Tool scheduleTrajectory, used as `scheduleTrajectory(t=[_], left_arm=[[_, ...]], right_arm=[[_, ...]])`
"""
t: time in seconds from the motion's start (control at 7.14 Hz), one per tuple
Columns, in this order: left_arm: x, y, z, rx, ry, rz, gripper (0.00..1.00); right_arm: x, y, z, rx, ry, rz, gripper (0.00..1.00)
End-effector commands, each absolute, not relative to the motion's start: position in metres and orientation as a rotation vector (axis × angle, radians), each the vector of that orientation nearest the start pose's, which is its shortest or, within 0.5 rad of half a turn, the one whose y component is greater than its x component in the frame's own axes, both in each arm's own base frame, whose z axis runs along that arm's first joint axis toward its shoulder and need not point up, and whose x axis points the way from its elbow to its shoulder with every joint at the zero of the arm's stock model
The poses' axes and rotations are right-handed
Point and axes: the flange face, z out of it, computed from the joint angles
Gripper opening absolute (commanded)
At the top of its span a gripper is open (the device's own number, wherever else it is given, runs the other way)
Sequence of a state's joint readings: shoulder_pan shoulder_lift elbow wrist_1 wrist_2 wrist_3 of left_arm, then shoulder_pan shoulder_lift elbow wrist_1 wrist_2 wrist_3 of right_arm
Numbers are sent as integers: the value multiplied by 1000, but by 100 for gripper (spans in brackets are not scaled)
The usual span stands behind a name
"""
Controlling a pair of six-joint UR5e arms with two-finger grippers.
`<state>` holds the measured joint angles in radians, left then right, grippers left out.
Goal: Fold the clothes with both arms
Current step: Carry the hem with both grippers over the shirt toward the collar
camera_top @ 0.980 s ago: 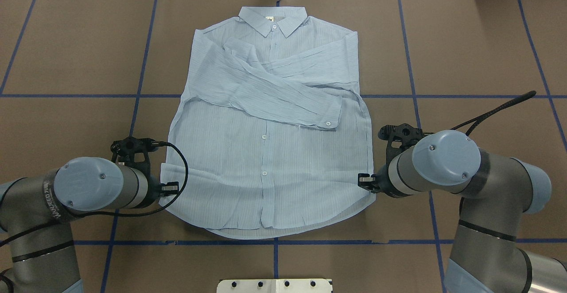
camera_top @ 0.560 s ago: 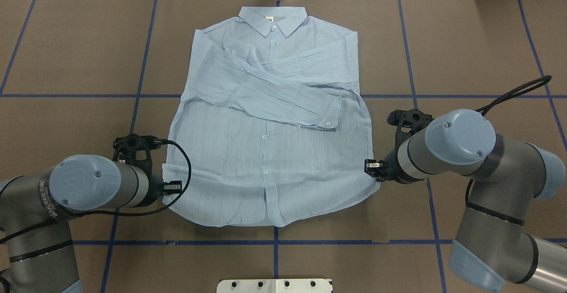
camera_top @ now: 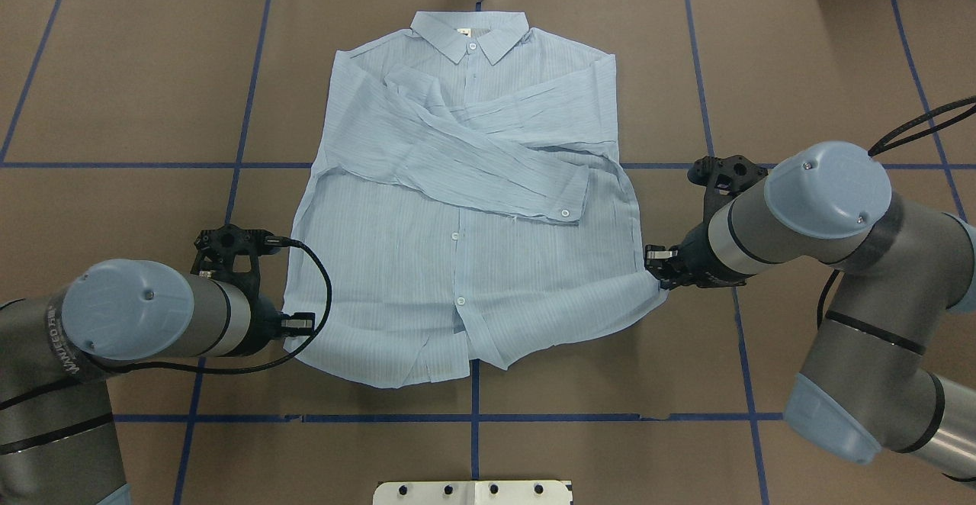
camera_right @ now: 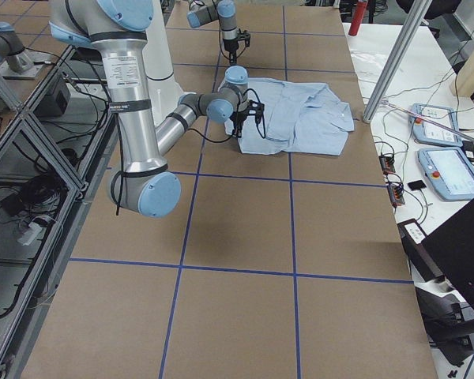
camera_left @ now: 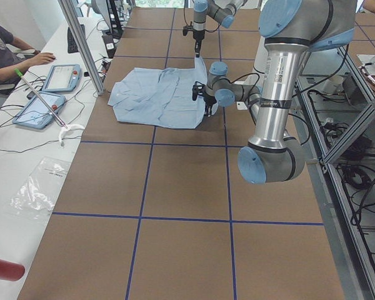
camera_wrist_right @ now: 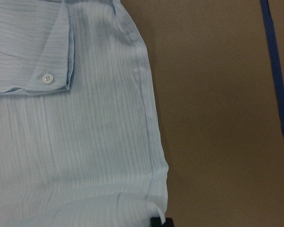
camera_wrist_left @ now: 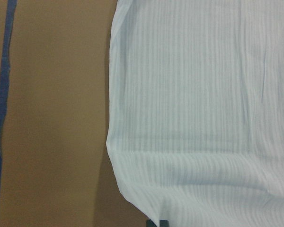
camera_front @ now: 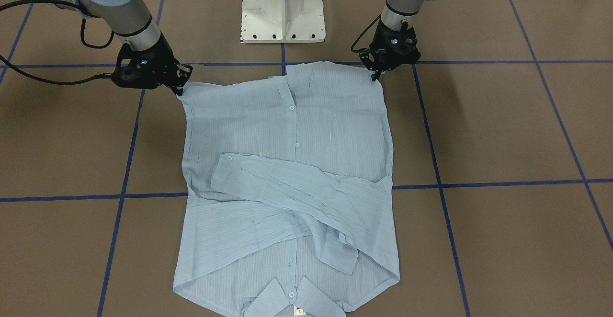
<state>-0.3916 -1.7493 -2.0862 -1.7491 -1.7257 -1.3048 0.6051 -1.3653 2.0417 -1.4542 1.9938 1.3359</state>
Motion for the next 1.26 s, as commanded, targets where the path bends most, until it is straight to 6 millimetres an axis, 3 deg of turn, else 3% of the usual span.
scheduleTrajectory(t=[0.0, 0.42, 0.7, 0.98, 1.12], left_arm=[[426, -307, 311, 149, 888, -17, 0], [389, -345, 302, 177, 953, -25, 0], [370, -370, 288, 184, 999, -56, 0], [374, -422, 265, 233, 1010, -120, 0], [371, -462, 258, 258, 997, -174, 0]], right_arm=[[-362, -391, 324, -58, -898, 176, 0], [-339, -410, 320, -64, -925, 191, 0], [-334, -429, 297, -31, -955, 209, 0], [-323, -452, 277, -2, -984, 237, 0], [-321, -475, 266, -2, -999, 254, 0]])
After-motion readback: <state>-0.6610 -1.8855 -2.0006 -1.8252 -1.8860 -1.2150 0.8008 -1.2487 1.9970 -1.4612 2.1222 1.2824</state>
